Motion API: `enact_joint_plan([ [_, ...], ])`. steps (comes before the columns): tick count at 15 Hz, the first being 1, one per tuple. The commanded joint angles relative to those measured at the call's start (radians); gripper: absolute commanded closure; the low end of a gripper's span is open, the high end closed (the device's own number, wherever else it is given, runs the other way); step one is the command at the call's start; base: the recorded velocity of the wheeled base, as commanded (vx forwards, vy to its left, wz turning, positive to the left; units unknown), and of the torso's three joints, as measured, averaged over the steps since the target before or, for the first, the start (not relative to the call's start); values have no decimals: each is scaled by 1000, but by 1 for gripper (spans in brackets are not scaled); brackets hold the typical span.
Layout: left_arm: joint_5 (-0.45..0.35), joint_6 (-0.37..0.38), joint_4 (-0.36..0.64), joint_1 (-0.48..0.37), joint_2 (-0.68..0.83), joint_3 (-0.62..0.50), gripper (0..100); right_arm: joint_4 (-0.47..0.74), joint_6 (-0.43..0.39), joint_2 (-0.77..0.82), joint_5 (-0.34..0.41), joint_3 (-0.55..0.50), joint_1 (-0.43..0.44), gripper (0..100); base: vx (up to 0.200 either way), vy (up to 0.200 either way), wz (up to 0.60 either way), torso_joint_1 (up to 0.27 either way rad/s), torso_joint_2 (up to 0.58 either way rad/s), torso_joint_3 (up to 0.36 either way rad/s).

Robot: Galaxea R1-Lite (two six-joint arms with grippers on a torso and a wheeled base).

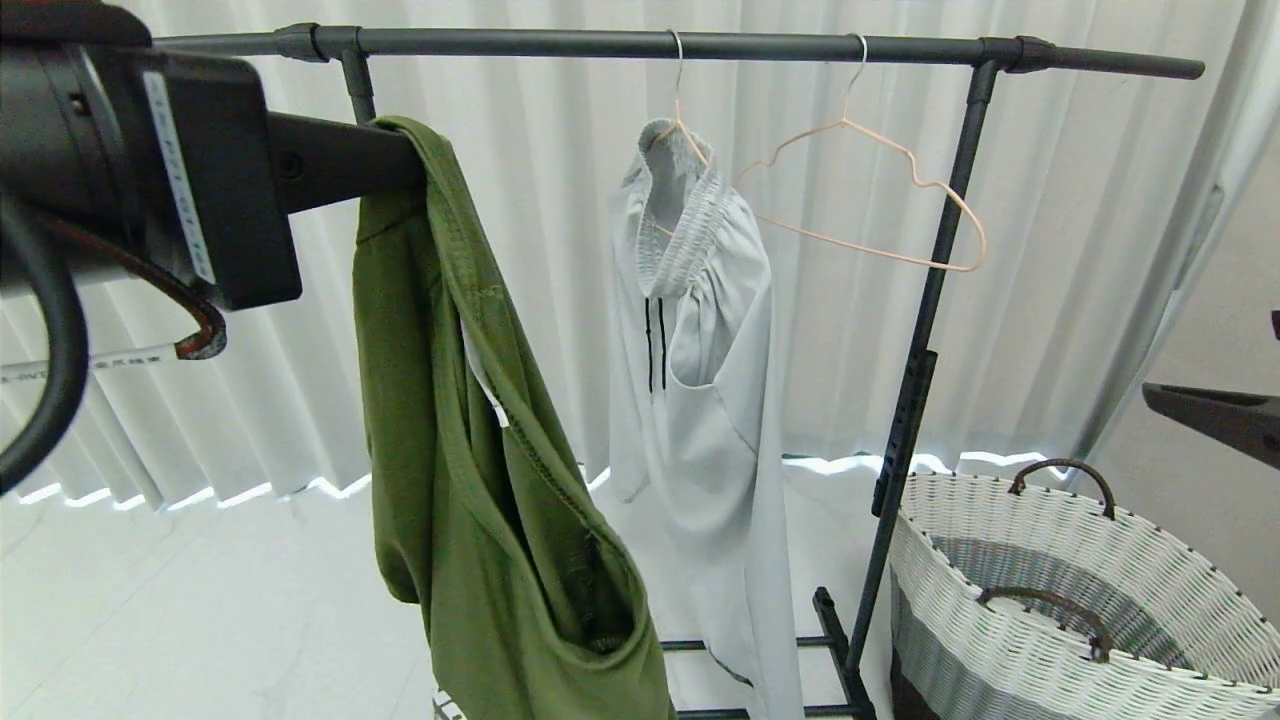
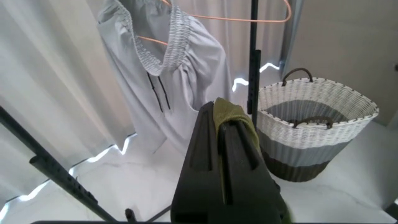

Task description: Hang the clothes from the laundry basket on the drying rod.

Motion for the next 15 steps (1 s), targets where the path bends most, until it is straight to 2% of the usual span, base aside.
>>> enact_joint_plan([
  [1, 1, 0, 0, 6, -1, 4, 100, 3, -59, -20, -7, 41, -83, 0, 0, 0, 0, 0, 0, 0],
  [2, 3, 0, 0, 6, -1, 6, 100, 0, -149, -40, -1, 87, -155, 0, 0, 0, 0, 0, 0, 0],
  [4, 3, 0, 0, 6, -4, 16, 100, -8, -212, -51, 2, 121, -193, 0, 0, 0, 0, 0, 0, 0],
  [8, 1, 15, 0, 14, -27, 42, 100, -12, -213, -52, 33, 124, -193, 0, 0, 0, 0, 0, 0, 0],
  [10, 1, 23, 0, 40, -30, 46, 100, -20, -210, -52, 97, 125, -193, 0, 0, 0, 0, 0, 0, 0],
  [15, 1, 25, 0, 51, -56, 75, 100, -26, -255, -75, 102, 155, -212, 0, 0, 0, 0, 0, 0, 0],
])
